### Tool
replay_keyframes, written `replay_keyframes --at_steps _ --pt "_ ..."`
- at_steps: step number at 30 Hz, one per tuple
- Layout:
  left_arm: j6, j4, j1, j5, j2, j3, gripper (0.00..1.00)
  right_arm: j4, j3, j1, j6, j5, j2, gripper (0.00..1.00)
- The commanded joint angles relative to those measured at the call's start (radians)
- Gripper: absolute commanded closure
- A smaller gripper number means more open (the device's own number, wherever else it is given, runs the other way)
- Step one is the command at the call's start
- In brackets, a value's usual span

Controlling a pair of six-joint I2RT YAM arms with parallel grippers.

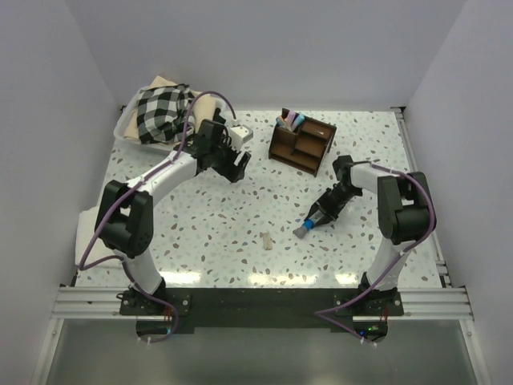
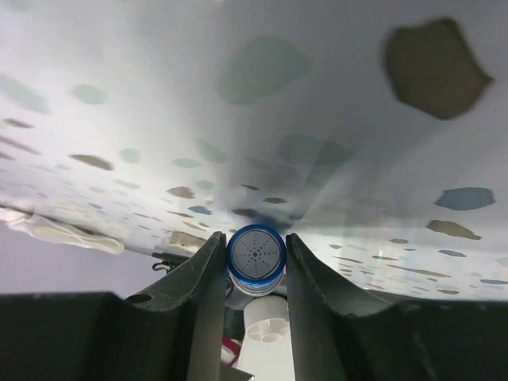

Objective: Sort the stationery into containers
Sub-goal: Pick up the stationery from the center of the board, then place the stationery in the storage box.

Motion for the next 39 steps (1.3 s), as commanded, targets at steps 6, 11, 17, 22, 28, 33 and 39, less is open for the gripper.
replay_keyframes --at_steps 6,11,17,22,28,33,39 --pt "0.029 -0.006 0.001 0.001 -0.028 0.05 0.2 -0.017 0.388 0.007 -0.29 -0.079 -0.103 1.0" --pt "0.041 0.017 0.001 -0.005 -0.065 0.037 0.2 -0.027 0.546 0.012 -0.471 -0.009 -0.155 1.0" --pt "0.043 0.013 0.001 0.009 -0.093 0.053 0.18 0.035 0.742 0.049 -0.757 0.203 -0.152 1.0" --pt "0.034 0.02 0.001 0.012 -0.093 0.062 0.18 0.234 0.738 0.067 -0.869 0.419 -0.144 1.0" --pt "0.032 0.008 -0.002 0.013 -0.093 0.062 0.18 0.713 0.367 0.08 -0.881 0.444 -0.278 1.0" --pt "0.043 0.003 -0.008 0.003 -0.09 0.051 0.18 0.816 0.276 0.089 -0.88 0.447 -0.27 1.0" --pt "0.054 -0.01 -0.008 -0.006 -0.062 0.067 0.18 0.994 0.193 0.121 -0.962 0.467 -0.25 1.0"
